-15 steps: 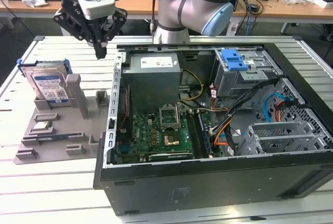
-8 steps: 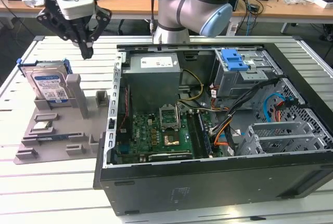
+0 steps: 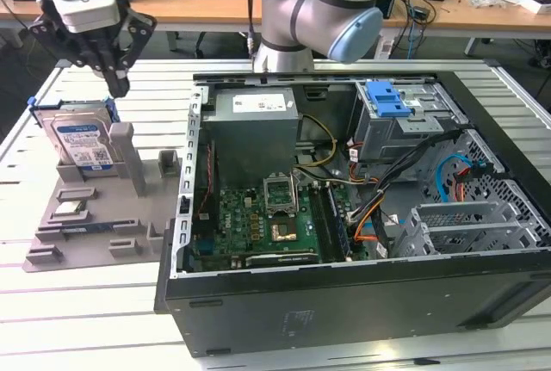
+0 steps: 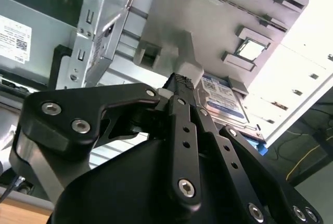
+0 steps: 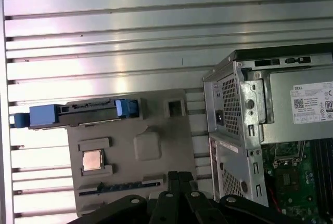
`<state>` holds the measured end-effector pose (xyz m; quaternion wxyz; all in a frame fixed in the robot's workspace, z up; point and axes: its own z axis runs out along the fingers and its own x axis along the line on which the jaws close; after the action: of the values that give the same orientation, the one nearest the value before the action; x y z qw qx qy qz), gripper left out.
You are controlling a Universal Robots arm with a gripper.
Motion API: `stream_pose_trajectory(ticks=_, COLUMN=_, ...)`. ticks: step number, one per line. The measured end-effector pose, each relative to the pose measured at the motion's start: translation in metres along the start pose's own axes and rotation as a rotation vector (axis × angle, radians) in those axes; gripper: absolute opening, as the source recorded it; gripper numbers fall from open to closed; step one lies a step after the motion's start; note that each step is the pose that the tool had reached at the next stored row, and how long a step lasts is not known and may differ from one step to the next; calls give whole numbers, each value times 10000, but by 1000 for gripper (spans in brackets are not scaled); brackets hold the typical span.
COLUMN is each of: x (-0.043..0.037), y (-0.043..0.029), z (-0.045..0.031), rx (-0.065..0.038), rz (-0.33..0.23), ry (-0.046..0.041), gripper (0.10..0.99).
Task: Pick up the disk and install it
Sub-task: 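Reach for the disk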
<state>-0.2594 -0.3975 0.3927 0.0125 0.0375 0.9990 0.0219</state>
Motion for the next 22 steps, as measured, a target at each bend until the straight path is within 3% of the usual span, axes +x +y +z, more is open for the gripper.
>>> stream_pose_trajectory(ticks=5, x=218, y=12, z=4, rx=10, rz=-2, ry=0, gripper=106)
stream_pose_trajectory(ticks=13, x=424, y=16, z=14, rx=12, rz=-2, ry=0, gripper=106)
stream_pose_trajectory(ticks=22, x=738, y=36, z=31, rx=14, rz=-3, ry=-1, gripper=106)
